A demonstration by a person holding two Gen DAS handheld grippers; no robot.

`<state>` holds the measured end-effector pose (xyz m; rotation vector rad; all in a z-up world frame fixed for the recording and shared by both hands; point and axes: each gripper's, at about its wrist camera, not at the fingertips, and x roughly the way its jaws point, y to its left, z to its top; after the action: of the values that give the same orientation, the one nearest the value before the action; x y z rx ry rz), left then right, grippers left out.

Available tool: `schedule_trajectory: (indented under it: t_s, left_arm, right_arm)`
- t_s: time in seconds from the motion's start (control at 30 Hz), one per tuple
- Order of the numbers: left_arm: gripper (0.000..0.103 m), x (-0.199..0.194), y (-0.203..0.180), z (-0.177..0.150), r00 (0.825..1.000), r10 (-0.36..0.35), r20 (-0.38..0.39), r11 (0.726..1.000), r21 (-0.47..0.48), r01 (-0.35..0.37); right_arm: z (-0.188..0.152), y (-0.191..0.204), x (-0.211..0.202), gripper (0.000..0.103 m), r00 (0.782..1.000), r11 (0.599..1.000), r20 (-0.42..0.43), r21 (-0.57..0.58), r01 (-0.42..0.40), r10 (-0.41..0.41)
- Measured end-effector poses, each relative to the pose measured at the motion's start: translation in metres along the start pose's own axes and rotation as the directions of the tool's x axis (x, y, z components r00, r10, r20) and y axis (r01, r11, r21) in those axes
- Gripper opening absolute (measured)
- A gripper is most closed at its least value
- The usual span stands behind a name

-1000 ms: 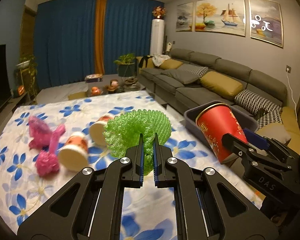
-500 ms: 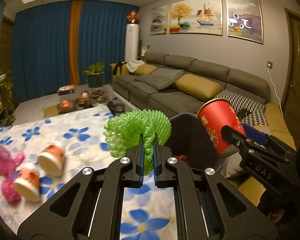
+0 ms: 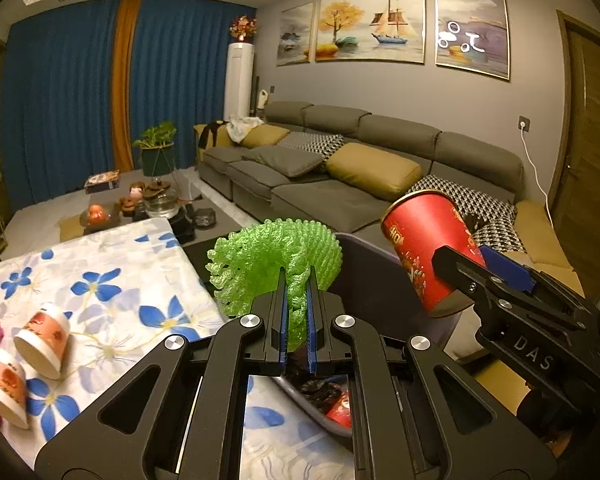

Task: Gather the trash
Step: 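Carry the sponge and red cup over the grey bin and open both tools, then move both tools back over the pink bags and white cups on the table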

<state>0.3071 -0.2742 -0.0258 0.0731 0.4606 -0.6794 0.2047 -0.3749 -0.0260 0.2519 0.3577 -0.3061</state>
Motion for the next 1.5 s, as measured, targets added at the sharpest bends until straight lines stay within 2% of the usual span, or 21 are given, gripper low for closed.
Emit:
schedule_trajectory:
  t_s: [0.57, 0.67, 0.7, 0.73, 0.8, 0.83, 1.0, 1.13, 1.23, 1.37, 1.5]
  left_arm:
    - [0.007, 0.037, -0.009, 0.001, 0.998, -0.059, -0.03, 0.998, -0.015, 0.058]
    - [0.017, 0.045, -0.008, -0.002, 0.995, -0.09, -0.045, 0.996, -0.029, 0.089]
    - [0.034, 0.049, -0.007, -0.004, 0.994, -0.089, -0.065, 0.996, -0.03, 0.087]
    - [0.058, 0.052, -0.005, -0.007, 0.994, -0.069, -0.082, 0.997, -0.03, 0.066]
    - [0.076, 0.051, 0.001, -0.012, 0.996, -0.055, -0.071, 0.998, -0.037, 0.052]
    - [0.079, 0.048, 0.003, -0.013, 0.997, -0.041, -0.062, 0.998, -0.041, 0.039]
    - [0.086, 0.03, 0.019, -0.017, 0.999, 0.019, -0.037, 0.997, -0.067, -0.022]
    - [0.089, 0.003, 0.033, -0.023, 0.995, 0.104, -0.001, 0.991, -0.084, -0.104]
    - [0.09, -0.022, 0.051, -0.028, 0.985, 0.17, 0.012, 0.979, -0.115, -0.168]
    - [0.09, -0.06, 0.081, -0.035, 0.963, 0.268, 0.027, 0.954, -0.15, -0.261]
    - [0.09, -0.1, 0.12, -0.046, 0.93, 0.366, 0.029, 0.917, -0.18, -0.355]
  right_arm:
    - [0.009, -0.015, 0.016, 0.053, 1.0, 1.0, 0.008, 0.026, 0.004, -0.004]
    - [0.01, -0.015, 0.022, 0.053, 1.0, 1.0, 0.003, 0.022, 0.007, -0.007]
    - [0.01, -0.016, 0.023, 0.053, 1.0, 1.0, -0.005, 0.024, 0.012, -0.012]
    - [0.009, -0.016, 0.022, 0.053, 1.0, 1.0, -0.007, 0.028, 0.014, -0.014]
    - [0.008, -0.018, 0.017, 0.053, 1.0, 0.999, 0.001, 0.029, 0.021, -0.021]
    - [0.008, -0.019, 0.014, 0.055, 1.0, 0.999, 0.004, 0.031, 0.025, -0.025]
    - [0.009, -0.018, -0.003, 0.069, 0.999, 0.999, 0.027, 0.025, 0.041, -0.042]
    - [0.01, -0.011, -0.02, 0.083, 0.996, 0.999, 0.07, 0.009, 0.054, -0.054]
    - [0.008, 0.001, -0.029, 0.086, 0.995, 0.998, 0.087, -0.018, 0.053, -0.051]
    - [0.004, 0.022, -0.035, 0.087, 0.997, 0.999, 0.072, -0.04, 0.009, -0.006]
    - [-0.005, 0.059, -0.04, 0.087, 0.996, 0.995, 0.062, -0.077, -0.056, 0.061]
